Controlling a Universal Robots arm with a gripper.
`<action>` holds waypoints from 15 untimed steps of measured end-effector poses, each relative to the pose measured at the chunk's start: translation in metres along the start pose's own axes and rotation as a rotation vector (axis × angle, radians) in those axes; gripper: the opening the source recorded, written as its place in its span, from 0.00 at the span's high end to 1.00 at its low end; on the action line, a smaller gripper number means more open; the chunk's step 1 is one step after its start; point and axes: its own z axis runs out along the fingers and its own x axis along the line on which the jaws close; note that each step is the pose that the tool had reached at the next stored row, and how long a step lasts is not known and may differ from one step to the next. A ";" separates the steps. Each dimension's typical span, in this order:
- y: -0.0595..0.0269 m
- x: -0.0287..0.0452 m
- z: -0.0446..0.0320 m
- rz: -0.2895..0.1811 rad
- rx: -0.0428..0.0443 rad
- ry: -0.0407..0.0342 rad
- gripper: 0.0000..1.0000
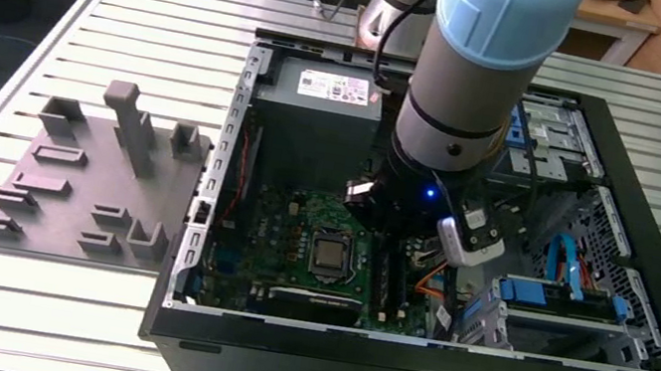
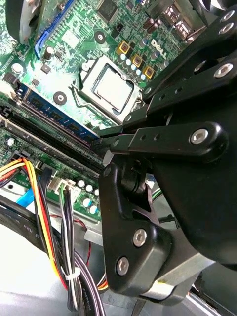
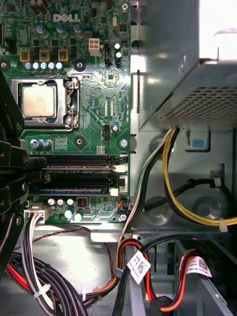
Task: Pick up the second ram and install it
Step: 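Insert the second ram into the second slot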
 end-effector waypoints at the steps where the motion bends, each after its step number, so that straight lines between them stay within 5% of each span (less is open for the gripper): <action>1: 0.0000 0.0000 0.0004 0.000 -0.0001 0.0000 0.89; 15: -0.0001 -0.0035 0.0075 0.000 0.0006 0.0008 0.89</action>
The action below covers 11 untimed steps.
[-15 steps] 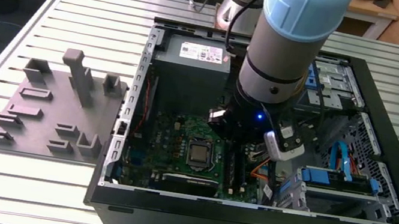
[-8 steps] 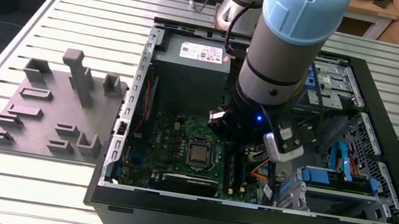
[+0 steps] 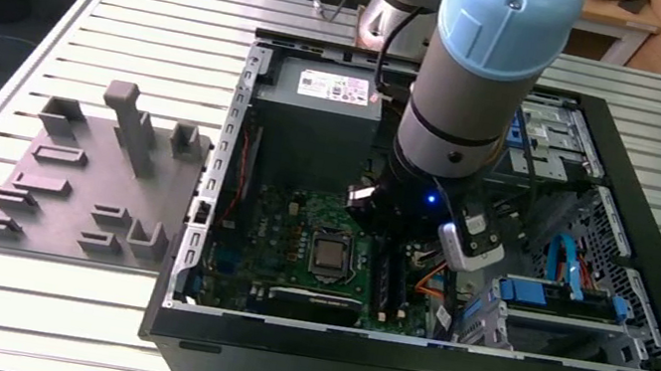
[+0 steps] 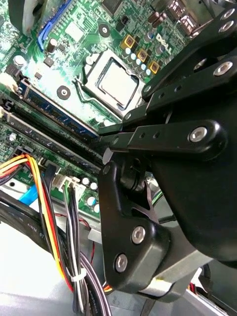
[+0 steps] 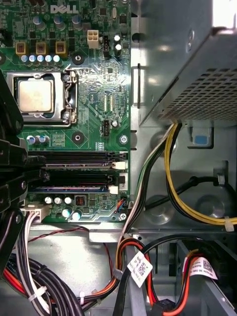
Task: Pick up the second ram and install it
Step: 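Insert the second ram into the second slot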
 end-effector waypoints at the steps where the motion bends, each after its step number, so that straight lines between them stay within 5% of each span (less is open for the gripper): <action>1: 0.0000 0.0000 0.0000 0.000 0.0001 0.0001 0.89; 6: 0.0002 -0.0002 0.0009 0.000 -0.0015 -0.0005 0.88; 11: 0.0000 -0.0001 -0.0009 0.000 0.0001 0.0001 0.76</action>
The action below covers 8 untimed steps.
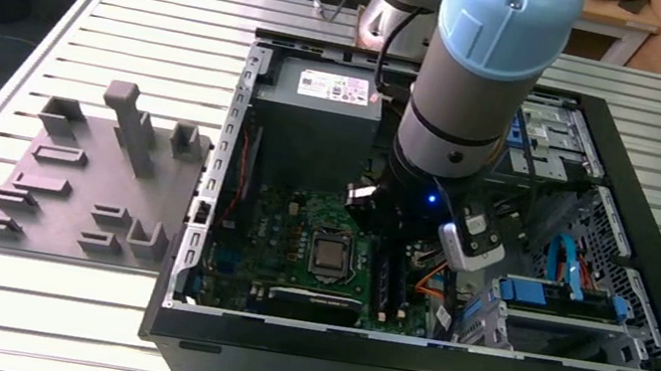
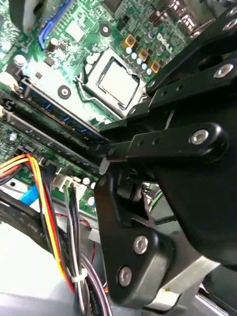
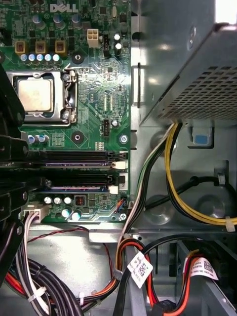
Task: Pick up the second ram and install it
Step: 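Insert the second ram into the second slot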
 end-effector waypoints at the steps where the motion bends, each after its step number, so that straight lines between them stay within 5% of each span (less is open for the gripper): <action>1: 0.0000 -0.0001 -0.0032 0.000 -0.0003 -0.0001 0.76; 6: 0.0021 -0.0004 -0.0256 0.000 -0.0004 -0.0006 0.76; 8: 0.0043 -0.0006 -0.0333 0.000 -0.0006 -0.0010 0.84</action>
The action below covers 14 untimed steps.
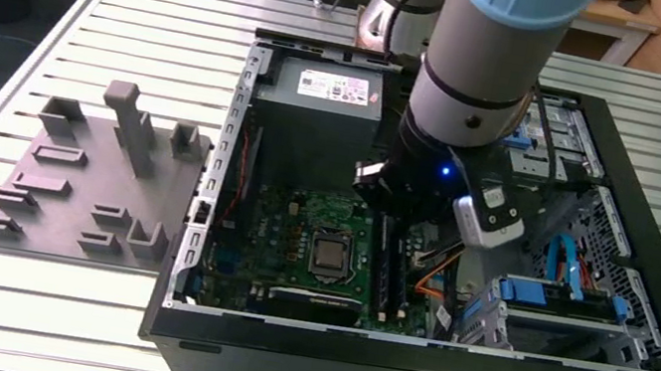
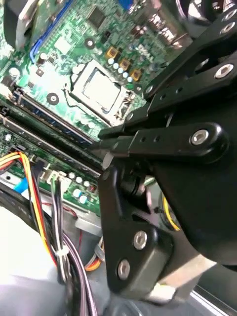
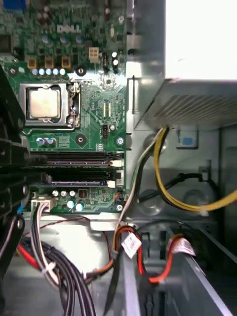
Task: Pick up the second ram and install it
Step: 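Insert the second ram into the second slot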
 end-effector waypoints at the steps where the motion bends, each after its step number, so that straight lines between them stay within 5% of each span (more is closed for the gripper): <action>1: 0.0009 -0.0001 -0.0034 0.000 0.0002 -0.0001 0.84; 3: 0.0021 -0.0002 -0.0092 0.000 0.0001 -0.0005 0.93; 14: 0.0022 -0.0002 -0.0110 0.000 0.0000 -0.0006 0.93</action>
